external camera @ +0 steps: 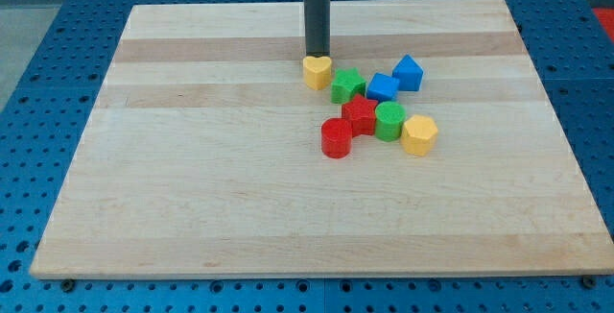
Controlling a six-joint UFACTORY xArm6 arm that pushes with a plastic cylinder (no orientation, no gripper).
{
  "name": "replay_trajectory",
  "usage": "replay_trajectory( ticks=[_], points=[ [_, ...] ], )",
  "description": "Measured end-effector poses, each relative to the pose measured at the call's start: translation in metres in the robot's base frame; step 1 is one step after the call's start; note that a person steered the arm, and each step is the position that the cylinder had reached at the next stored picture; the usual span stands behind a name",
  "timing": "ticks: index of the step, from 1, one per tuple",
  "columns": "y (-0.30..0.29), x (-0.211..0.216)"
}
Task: Move the yellow heart close to the green star
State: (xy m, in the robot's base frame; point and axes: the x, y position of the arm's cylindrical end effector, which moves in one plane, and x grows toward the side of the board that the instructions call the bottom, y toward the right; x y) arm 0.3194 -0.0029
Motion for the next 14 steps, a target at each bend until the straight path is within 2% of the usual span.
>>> replay_trajectory(
  ticks=[2,5,14],
  points=[
    [-0.004,-0.013],
    [-0.006,0.006],
    [-0.006,0.022]
  ],
)
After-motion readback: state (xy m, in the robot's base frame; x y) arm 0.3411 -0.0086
